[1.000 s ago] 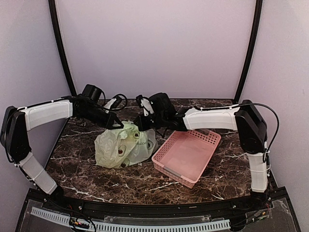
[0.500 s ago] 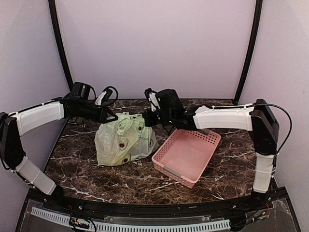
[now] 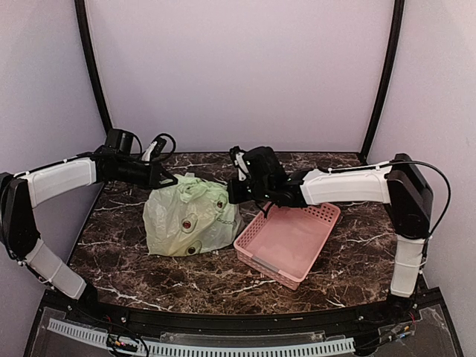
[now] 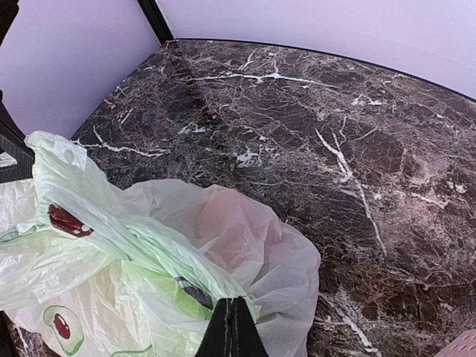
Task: Untie the knot of the plastic bag and take out the fruit
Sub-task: Untie the bag opening from the takeout bag.
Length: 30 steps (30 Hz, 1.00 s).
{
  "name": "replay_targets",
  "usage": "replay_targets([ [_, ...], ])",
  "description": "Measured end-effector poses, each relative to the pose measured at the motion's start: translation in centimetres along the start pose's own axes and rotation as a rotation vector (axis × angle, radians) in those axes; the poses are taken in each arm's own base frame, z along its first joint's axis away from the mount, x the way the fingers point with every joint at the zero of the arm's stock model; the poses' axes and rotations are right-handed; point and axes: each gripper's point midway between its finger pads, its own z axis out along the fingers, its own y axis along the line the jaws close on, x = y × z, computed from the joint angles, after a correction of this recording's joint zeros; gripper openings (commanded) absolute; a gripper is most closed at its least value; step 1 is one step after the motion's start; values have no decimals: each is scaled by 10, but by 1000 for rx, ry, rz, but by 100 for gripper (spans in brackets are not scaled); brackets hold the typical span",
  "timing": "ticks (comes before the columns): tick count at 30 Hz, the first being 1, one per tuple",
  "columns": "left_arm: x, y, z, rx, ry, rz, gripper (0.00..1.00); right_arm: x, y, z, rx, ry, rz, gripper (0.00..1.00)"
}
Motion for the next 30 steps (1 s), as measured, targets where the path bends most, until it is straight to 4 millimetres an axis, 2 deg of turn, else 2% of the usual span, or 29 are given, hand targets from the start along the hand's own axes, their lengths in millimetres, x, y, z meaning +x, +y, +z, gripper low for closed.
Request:
replay_targets([
  [2, 0, -2, 0, 14, -1, 0, 1, -2, 1, -4, -5, -6, 0, 0],
  [6, -2, -9, 0, 64, -7, 4, 1, -12, 5, -16, -22, -26, -9, 25],
  [9, -4, -13, -1, 91, -14, 9, 1, -23, 9, -28, -40, -47, -17, 37],
  [13, -4, -17, -1, 116, -16, 16, 1, -37, 15, -42, -61, -72, -38, 42],
  [19, -3, -26, 0, 151, -9, 27, 1, -44, 19, -48, -67, -45, -52, 50],
  [23, -1, -29, 1, 162, -4, 34, 1, -43, 24, -49, -150, -4, -37, 51],
  [30, 0, -32, 2, 164, 0, 49, 1, -40, 11, -43, -235, 66, 14, 55],
])
